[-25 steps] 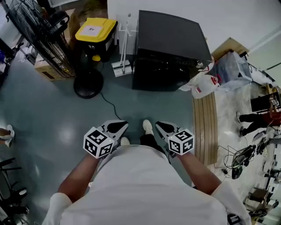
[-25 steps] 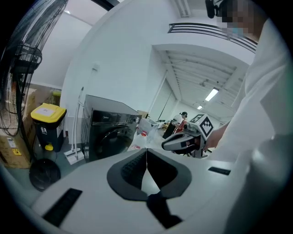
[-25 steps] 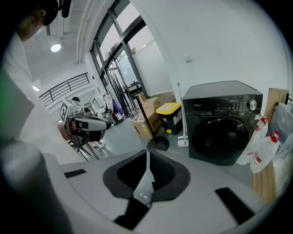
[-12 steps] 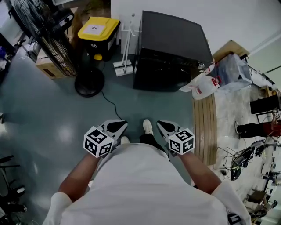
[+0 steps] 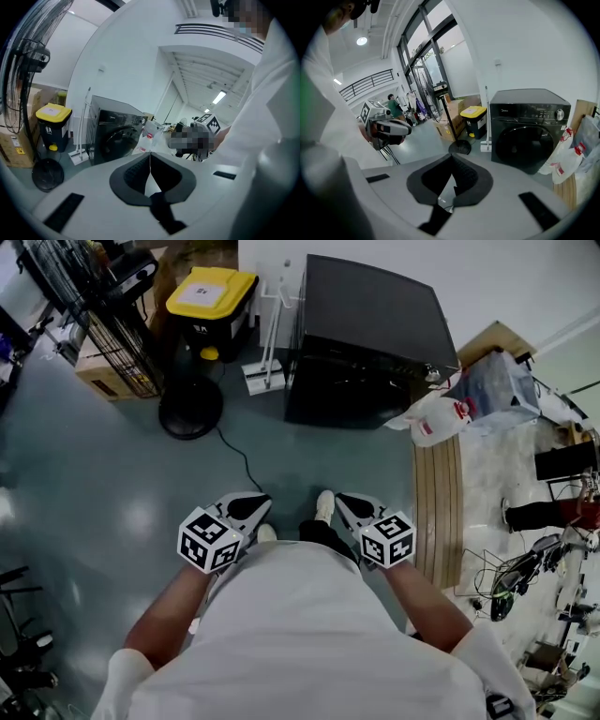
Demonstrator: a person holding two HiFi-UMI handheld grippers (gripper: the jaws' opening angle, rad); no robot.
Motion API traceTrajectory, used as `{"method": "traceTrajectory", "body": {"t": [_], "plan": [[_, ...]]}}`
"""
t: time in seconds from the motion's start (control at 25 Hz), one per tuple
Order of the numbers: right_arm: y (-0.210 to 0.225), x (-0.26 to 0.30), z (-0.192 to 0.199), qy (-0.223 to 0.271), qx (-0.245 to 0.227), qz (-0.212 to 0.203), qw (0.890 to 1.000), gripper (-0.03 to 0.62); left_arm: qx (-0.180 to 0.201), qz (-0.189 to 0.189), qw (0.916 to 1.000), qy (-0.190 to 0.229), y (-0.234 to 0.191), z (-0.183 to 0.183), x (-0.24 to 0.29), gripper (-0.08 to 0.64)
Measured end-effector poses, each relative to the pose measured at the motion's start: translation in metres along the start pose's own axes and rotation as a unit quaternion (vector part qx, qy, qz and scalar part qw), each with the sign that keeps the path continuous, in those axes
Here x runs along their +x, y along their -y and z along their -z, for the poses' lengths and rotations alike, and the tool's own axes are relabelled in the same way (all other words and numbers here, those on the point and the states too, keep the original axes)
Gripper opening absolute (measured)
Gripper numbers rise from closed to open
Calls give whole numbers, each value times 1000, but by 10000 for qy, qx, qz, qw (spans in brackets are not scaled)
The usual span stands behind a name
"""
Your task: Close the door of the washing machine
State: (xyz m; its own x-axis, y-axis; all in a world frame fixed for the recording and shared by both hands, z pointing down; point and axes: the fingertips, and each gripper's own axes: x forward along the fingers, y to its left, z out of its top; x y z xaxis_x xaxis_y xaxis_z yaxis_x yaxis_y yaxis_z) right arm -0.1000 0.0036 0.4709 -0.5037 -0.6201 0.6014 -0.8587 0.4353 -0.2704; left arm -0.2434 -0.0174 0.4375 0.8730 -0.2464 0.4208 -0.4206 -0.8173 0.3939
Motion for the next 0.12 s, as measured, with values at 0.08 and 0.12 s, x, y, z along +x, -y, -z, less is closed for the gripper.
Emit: {"method": "traceTrajectory", "body": {"t": [0.08, 0.12], "plan": [[4, 0, -1, -5, -2, 8, 10000, 8, -12, -4, 10000, -8, -1, -1, 3, 18], [6, 0, -2, -8, -3, 12, 10000, 8, -17, -6, 10000, -13, -2, -2, 4, 18]]}}
